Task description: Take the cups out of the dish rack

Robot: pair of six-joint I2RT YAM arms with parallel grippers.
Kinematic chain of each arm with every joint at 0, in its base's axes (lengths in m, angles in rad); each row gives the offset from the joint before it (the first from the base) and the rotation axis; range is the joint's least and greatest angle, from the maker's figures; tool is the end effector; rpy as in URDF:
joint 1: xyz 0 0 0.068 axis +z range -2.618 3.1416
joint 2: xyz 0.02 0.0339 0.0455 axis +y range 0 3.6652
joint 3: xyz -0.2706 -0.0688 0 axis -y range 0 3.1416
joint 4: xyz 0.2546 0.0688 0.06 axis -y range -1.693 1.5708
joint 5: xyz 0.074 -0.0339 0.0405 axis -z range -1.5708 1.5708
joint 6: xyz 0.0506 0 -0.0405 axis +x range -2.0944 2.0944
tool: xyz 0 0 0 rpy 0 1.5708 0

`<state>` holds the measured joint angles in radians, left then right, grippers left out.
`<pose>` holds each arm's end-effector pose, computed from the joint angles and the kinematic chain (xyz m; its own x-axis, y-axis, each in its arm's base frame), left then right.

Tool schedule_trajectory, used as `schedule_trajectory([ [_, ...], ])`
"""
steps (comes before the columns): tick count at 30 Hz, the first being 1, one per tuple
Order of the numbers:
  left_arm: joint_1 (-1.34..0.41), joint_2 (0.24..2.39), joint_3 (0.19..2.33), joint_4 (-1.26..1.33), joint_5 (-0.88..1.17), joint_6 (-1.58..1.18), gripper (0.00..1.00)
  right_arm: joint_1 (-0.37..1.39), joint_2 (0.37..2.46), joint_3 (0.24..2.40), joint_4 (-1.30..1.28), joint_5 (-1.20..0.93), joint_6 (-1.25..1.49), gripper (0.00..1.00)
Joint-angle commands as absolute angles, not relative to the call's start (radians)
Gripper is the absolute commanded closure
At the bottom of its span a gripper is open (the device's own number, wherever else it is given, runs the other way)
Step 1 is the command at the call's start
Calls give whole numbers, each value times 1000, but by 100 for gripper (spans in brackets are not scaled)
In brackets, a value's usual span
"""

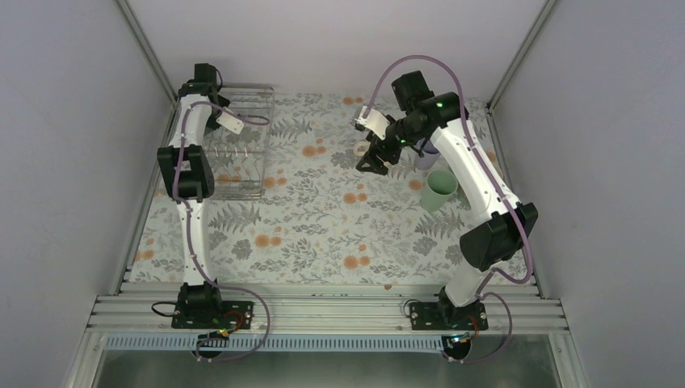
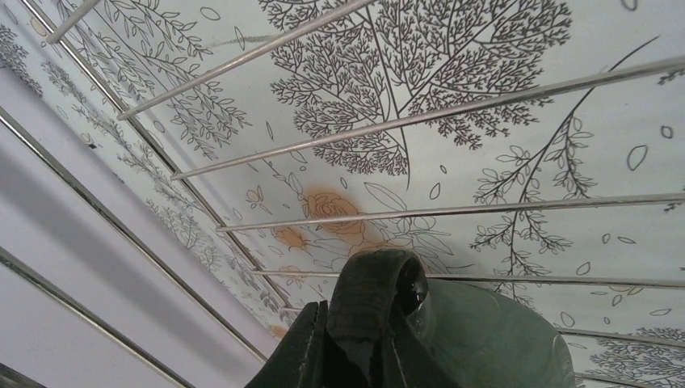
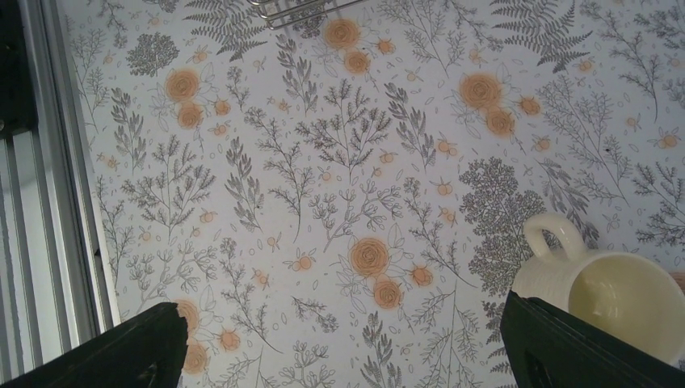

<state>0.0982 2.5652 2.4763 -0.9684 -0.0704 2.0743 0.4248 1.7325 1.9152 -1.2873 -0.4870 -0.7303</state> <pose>0.5639 0.0591 0.1897 0.3025 0.9078 0.2907 0.8230 -0.4025 0.4007 0.3150 0.1685 0.3798 -0.2355 -0.7536 -0.6137 -0.9571 0.2897 0.0116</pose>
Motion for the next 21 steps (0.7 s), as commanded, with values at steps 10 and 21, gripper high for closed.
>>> schedule_trajectory([
  [10, 87, 2359, 2511, -996, 42, 1961, 98, 430, 1691, 1915, -1242, -526, -668, 0],
  [21, 71, 2113, 2572, -902, 406, 1561, 98, 431, 1671, 1918, -1158, -585, -622, 0],
])
